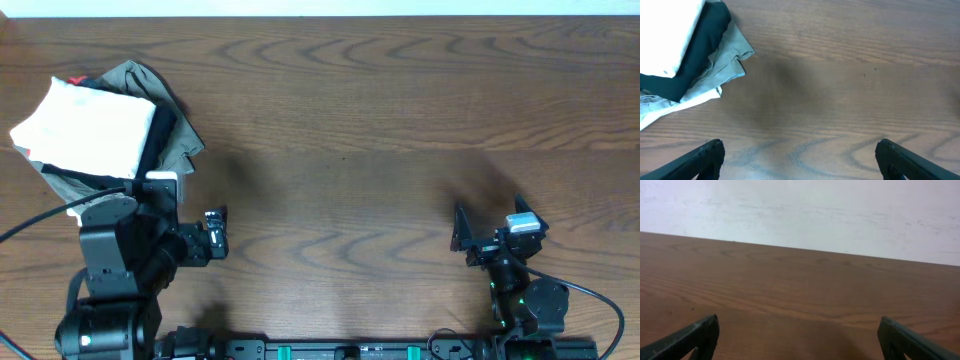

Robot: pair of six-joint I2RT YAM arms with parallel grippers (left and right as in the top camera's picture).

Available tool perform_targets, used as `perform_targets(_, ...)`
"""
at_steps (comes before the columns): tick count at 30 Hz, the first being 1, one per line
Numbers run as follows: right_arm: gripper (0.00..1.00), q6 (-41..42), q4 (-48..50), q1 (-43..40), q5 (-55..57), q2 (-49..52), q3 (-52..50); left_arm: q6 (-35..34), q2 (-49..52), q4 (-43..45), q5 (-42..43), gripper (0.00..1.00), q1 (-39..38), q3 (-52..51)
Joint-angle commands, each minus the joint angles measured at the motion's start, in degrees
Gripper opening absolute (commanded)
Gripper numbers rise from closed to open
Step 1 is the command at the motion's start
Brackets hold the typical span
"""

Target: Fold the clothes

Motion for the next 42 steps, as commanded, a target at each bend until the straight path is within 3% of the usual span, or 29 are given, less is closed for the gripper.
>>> perform_targets(1, 0.99, -1.05, -0.20, 0.33, 0.15, -0.33, -0.11, 0.98, -2.86, -0.15, 0.70, 0.98, -0.22, -3.06)
perform_targets(9, 0.99, -1.05, -0.22, 0.33, 0.15, -0.31, -0.11, 1.55, -15.28, 7.96, -5.77, 0.98, -0.22, -19.15)
perform_targets(18, 0.99, -1.07, -0.20, 0.33, 0.15, -0.31, -0.11, 2.51, -32.28, 35.10, -5.51, 0.98, -0.22, -42.38)
perform_targets(25, 0.99, -1.05, -0.20, 0.33, 0.15, -0.31, -0.11, 2.54, -37.51, 56.61, -5.53, 0.98, -0.79, -53.16)
perform_targets(30, 0.99, -1.05, -0.20, 0.33, 0.15, -0.31, -0.11, 5.09, -38.69, 55.52, -5.95, 0.98, -3.17, -53.20)
perform_targets(33, 0.99, -1.07, -0.20, 0.33, 0.15, -0.31, -0.11, 4.55, -38.84, 50.10, -5.73, 0.98, -3.32, -53.18)
perform_targets(42, 0.99, -1.05, -0.20, 0.33, 0.15, -0.31, -0.11, 2.08, -38.82, 50.40, -5.51, 0.98, -3.32, -53.20)
